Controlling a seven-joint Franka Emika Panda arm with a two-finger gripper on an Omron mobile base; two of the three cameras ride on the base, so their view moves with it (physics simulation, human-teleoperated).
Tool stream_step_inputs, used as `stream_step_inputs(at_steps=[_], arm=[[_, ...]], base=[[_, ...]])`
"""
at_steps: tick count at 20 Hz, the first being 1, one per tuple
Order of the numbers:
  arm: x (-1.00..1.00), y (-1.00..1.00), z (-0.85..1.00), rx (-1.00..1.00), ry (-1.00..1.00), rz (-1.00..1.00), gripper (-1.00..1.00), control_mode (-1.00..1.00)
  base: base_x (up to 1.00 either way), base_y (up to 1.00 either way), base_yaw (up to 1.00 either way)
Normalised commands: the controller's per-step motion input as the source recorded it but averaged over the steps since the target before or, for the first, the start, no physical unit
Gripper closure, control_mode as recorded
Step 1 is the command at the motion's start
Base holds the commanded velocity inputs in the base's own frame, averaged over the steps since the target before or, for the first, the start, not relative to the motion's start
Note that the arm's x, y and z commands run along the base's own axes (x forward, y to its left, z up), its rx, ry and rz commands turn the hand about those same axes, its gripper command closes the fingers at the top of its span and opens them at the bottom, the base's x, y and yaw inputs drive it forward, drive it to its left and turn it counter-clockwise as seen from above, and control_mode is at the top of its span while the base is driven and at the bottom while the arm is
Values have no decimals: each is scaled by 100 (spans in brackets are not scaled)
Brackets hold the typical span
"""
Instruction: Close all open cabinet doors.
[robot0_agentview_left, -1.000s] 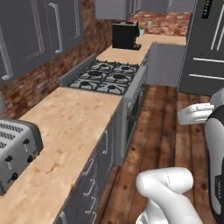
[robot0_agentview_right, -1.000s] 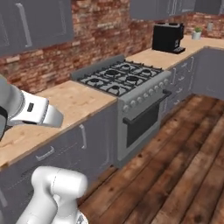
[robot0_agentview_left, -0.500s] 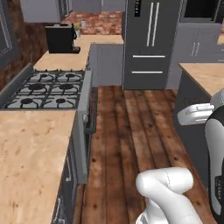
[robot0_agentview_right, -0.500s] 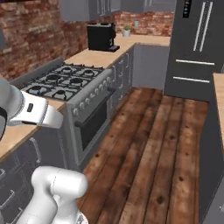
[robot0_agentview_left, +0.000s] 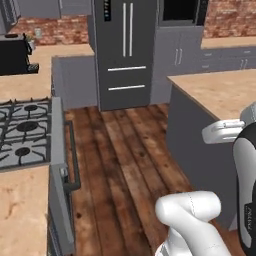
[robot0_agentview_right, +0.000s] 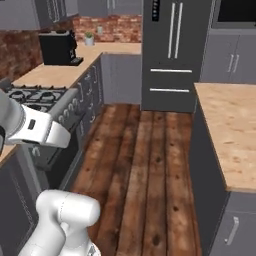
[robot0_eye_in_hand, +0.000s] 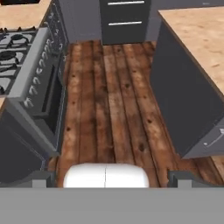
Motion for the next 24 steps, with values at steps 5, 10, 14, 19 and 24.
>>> stream_step_inputs(at_steps=[5, 10, 14, 19, 24], arm=[[0, 0, 0, 0, 0, 0, -100, 100], [0, 0, 0, 0, 0, 0, -100, 100], [0, 0, 0, 0, 0, 0, -100, 100], [0, 0, 0, 0, 0, 0, -100, 100], [0, 0, 0, 0, 0, 0, -100, 100]], base=[[100, 0, -15], [100, -4, -1], [100, -7, 0], [100, -3, 0], [100, 0, 0]])
